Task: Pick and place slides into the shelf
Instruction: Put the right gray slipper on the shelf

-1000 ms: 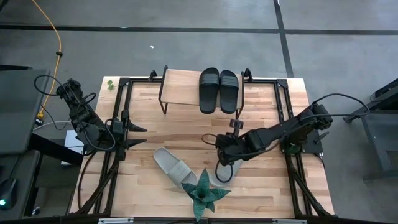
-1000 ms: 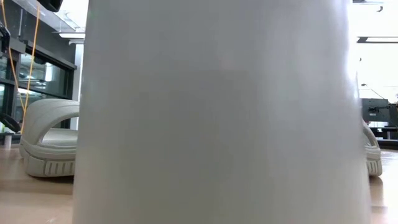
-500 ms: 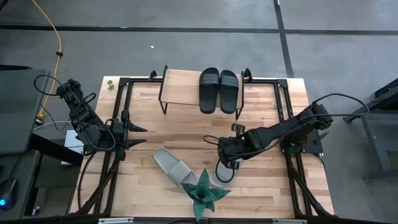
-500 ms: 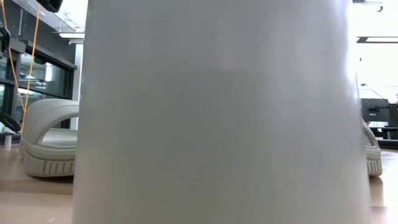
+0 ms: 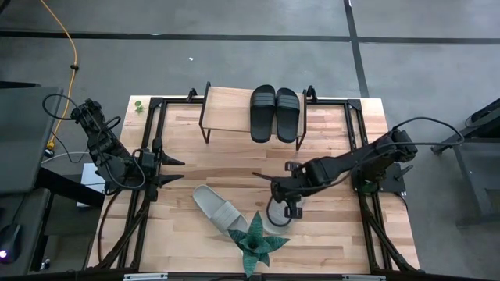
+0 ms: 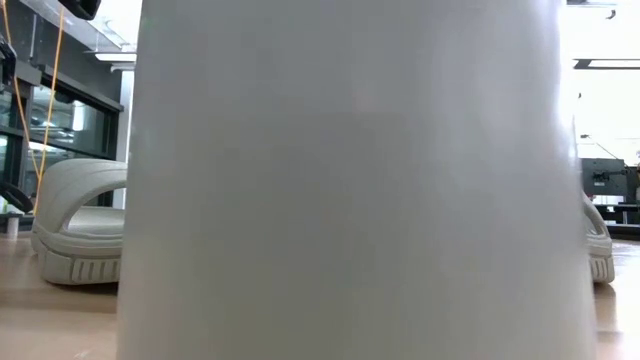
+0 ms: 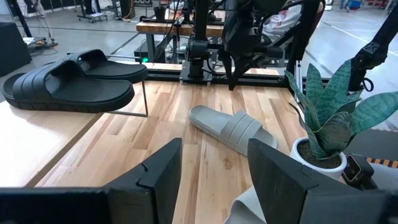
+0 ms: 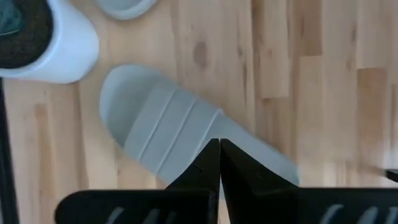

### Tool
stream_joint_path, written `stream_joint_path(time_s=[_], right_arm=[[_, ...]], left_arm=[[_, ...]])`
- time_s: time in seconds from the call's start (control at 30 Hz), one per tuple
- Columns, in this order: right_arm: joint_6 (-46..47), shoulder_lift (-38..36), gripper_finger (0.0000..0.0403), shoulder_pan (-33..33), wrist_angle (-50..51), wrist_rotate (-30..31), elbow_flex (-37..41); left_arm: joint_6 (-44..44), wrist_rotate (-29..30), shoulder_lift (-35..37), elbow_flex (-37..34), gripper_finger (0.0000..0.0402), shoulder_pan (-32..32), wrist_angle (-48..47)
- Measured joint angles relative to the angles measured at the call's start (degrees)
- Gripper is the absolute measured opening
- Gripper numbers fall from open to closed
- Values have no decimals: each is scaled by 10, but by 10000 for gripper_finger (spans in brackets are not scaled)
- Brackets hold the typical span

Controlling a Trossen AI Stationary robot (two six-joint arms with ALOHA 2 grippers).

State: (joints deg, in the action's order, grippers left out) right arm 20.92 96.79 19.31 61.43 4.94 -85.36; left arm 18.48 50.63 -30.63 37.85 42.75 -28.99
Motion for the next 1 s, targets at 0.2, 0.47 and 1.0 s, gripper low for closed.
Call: stream_joint_path(time_s=[0.2,0.47,1.0], right_arm=[[-14,0,1,-16,5,-22,0],[-61,0,1,-59,4,-71,0],[-153,-138,1,-166,31,-125,0]], left_arm=[[0,0,0,0,170,0,0],[0,0,0,0,170,0,0],[13,0,0,0,170,0,-13]])
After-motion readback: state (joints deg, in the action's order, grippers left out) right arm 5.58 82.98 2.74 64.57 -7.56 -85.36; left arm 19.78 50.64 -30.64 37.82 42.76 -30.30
